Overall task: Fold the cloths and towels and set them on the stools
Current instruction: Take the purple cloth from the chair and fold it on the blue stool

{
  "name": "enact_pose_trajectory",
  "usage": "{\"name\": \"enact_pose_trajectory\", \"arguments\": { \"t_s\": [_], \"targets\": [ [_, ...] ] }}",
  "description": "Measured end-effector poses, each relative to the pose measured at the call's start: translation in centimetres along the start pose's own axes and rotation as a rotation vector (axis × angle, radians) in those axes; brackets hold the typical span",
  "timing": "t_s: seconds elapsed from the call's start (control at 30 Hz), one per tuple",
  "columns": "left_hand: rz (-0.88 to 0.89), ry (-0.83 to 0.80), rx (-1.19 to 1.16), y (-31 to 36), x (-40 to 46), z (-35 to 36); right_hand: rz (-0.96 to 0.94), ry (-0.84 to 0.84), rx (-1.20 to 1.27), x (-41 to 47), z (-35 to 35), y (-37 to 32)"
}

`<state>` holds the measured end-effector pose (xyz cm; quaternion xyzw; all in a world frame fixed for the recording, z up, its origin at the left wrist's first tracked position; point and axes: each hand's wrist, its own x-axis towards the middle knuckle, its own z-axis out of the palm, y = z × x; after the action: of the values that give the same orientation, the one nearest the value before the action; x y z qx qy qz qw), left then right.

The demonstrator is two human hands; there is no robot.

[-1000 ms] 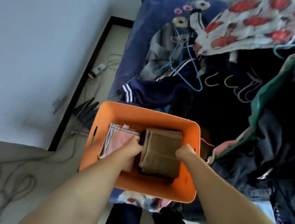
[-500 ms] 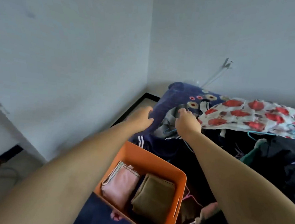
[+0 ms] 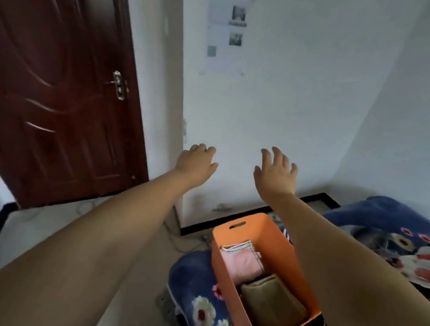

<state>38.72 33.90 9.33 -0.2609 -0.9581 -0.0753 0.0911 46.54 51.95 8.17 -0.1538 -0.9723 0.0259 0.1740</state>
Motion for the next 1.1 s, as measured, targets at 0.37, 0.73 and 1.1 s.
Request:
{"name": "enact_pose_trajectory", "arguments": {
  "t_s": [0.37,0.73,1.1],
  "targets": [
    [-0.504,0.101,0.198,-15.4,-26.2,-8.4,-0.444,-0.067,0.147,-13.1,-2.6,-21.2],
    [-0.969,0.022,0.295,-18.7,-62.4,-15.9,-0.946,-0.194,0.264,-40.1,-7.5,-38.6],
    [-1.768,0.269,0.312,-4.0,-93.7,-20.1,-1.675,-0.189,0.496,-66.5,-17.3,-45.8]
  ]
}}
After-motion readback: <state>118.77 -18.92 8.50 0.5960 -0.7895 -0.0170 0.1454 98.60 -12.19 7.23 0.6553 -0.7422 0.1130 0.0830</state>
